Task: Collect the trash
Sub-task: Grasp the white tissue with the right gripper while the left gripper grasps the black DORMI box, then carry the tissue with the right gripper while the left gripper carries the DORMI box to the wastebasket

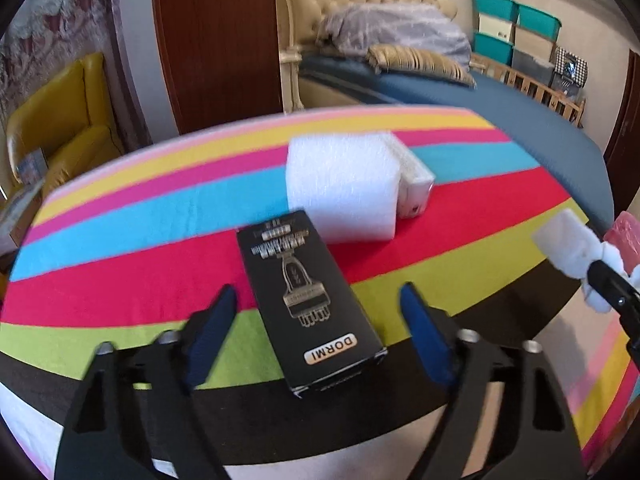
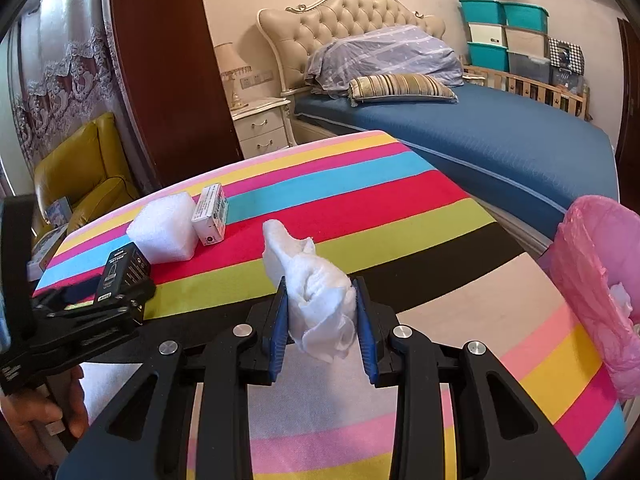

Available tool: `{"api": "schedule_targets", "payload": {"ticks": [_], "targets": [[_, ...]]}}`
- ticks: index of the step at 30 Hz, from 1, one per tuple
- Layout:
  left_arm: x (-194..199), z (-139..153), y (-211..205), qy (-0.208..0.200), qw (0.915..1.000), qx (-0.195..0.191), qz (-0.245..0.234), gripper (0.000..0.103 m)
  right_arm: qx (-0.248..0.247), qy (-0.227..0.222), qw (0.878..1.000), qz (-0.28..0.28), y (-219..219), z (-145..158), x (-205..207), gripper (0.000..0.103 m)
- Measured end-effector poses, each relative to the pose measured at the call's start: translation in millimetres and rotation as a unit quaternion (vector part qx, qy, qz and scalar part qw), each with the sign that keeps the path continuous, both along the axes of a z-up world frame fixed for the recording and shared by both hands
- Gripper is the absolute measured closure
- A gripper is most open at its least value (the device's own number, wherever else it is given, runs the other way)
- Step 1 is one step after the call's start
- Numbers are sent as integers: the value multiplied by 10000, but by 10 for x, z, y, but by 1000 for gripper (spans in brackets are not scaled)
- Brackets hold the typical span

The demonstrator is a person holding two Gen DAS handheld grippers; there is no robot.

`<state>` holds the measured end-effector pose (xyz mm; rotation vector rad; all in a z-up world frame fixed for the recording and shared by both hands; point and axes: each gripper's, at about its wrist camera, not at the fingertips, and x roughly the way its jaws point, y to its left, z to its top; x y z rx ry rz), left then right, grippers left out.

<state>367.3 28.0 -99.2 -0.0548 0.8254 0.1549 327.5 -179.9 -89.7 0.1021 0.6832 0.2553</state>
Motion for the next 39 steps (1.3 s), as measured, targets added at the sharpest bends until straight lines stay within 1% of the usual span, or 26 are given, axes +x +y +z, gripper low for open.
{"api": "schedule_targets", "payload": {"ticks": [1,2,4,5,6,11,16,19,24,29,32,36,39], "targets": [[8,-28,32,90,9999,-82,10,46,20,6,10000,9,-5,1,2,73],[7,-36,57,118,9999,-120,15,47,29,14,10000,14,-8,2,4,73],[-53,-32,91,78,9997,-209,-30,56,38,36,10000,28,-9,-1,10,73],[-82,-35,101,59,9998,-202,-50,58,42,48,10000,37,-11,-2,15,73],[-110,-32,112,40,9998,-194,-70,65,45,59,10000,45,-13,-2,20,73],[-390,13,190,-174,9993,-247,-213,65,37,98,9999,55,-2,-6,33,73],[-616,60,202,-376,9988,-6,-328,65,18,174,9998,72,14,-27,64,73],[-631,78,191,-436,9985,-31,-340,65,-5,173,9998,67,22,-23,65,73],[-650,95,110,-524,9977,123,-401,65,-93,154,9998,56,44,-35,66,73],[-680,115,126,-563,9975,131,-408,65,-172,71,9998,109,101,-25,45,73],[-715,139,148,-638,9972,122,-373,65,-245,-90,9995,149,134,10,-28,72],[-736,168,124,-727,9965,183,-374,65,-164,-22,9993,323,197,-12,-156,73],[-762,173,111,-808,9956,258,-397,65,-199,-94,9988,438,258,15,-266,72]]}}
